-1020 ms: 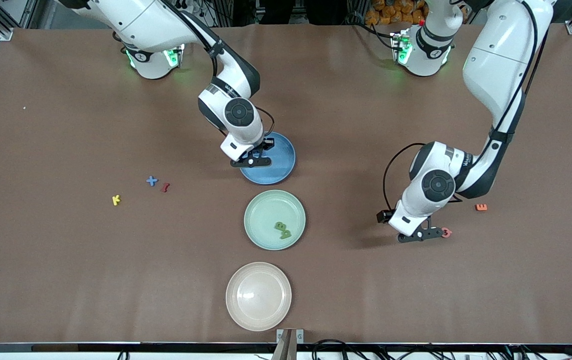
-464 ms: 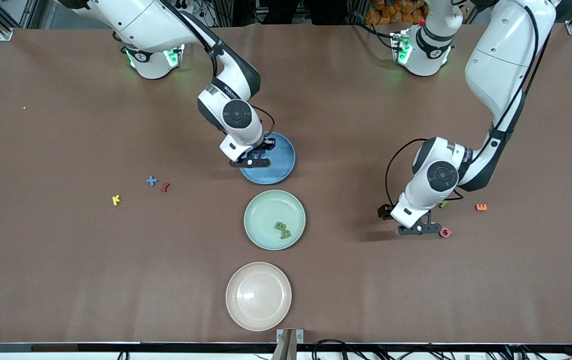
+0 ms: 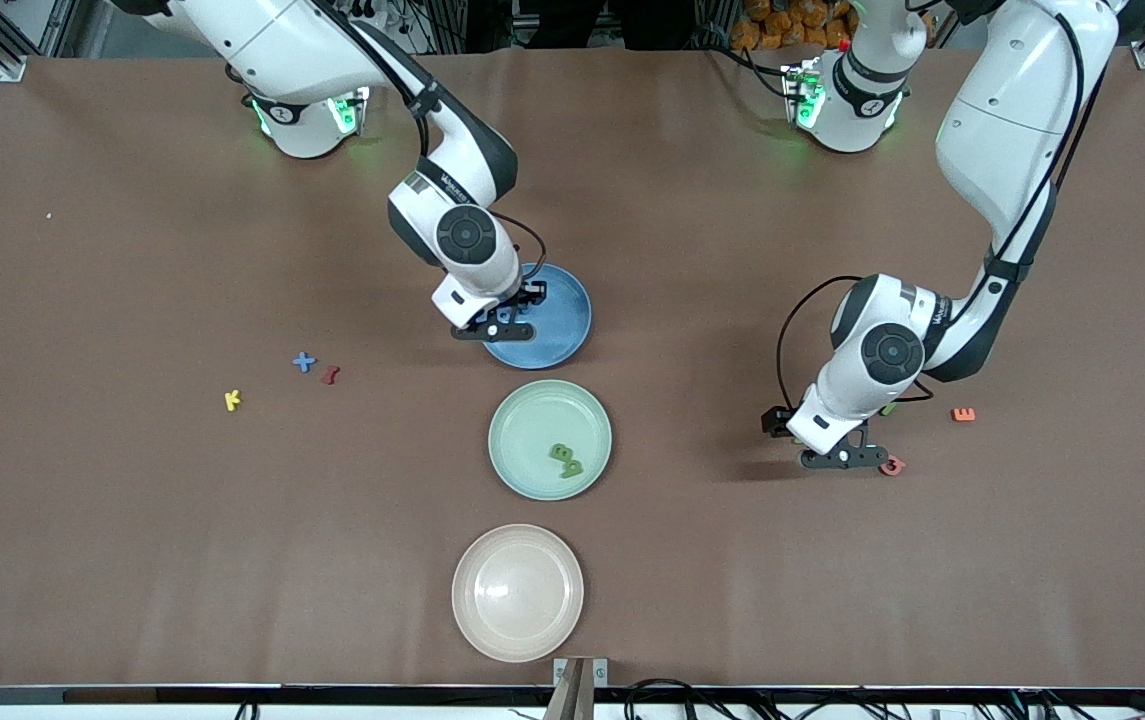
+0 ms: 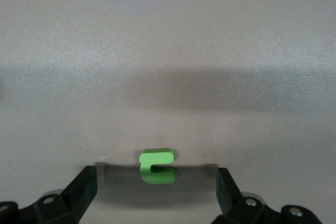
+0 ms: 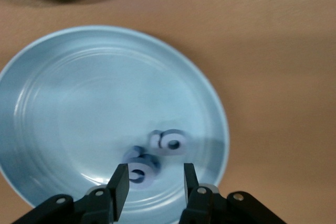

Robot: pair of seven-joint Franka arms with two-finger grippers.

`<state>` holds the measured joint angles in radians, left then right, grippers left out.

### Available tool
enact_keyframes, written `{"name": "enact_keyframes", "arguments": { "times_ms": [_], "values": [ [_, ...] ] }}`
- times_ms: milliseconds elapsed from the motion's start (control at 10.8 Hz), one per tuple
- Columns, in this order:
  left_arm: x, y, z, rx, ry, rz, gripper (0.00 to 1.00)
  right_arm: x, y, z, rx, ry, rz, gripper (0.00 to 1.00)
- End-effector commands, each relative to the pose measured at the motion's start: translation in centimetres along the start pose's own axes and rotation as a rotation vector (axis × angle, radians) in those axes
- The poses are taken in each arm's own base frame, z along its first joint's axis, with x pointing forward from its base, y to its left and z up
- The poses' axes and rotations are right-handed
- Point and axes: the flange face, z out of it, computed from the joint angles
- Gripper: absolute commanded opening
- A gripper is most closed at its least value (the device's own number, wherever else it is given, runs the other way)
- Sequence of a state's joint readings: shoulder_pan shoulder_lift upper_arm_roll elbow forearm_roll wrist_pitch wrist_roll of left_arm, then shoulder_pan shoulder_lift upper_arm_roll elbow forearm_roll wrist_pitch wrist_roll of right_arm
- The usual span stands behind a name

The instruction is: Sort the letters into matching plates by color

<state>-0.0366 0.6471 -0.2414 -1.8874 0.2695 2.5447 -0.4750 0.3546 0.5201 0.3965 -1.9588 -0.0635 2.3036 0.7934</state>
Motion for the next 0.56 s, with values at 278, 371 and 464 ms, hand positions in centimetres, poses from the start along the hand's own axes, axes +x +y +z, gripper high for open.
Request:
{"name": "enact_keyframes", "arguments": {
  "times_ms": [278, 371, 464],
  "values": [
    [0.6, -1.4, -1.0, -0.007, 0.019, -0.076, 0.0, 4.9, 11.0, -5.5, -0.067, -0.103, -0.045, 0.5],
    [0.8, -1.3, -1.2, -0.008, 0.023, -0.081, 0.0, 5.8, 13.1, -5.8, -0.063, -0.111, -0.069, 0.5],
    [1.0, -1.2, -1.5, -0.01, 0.029, -0.087, 0.0, 6.2, 14.8, -5.9, -0.065, -0.115, -0.089, 0.5]
  ]
}}
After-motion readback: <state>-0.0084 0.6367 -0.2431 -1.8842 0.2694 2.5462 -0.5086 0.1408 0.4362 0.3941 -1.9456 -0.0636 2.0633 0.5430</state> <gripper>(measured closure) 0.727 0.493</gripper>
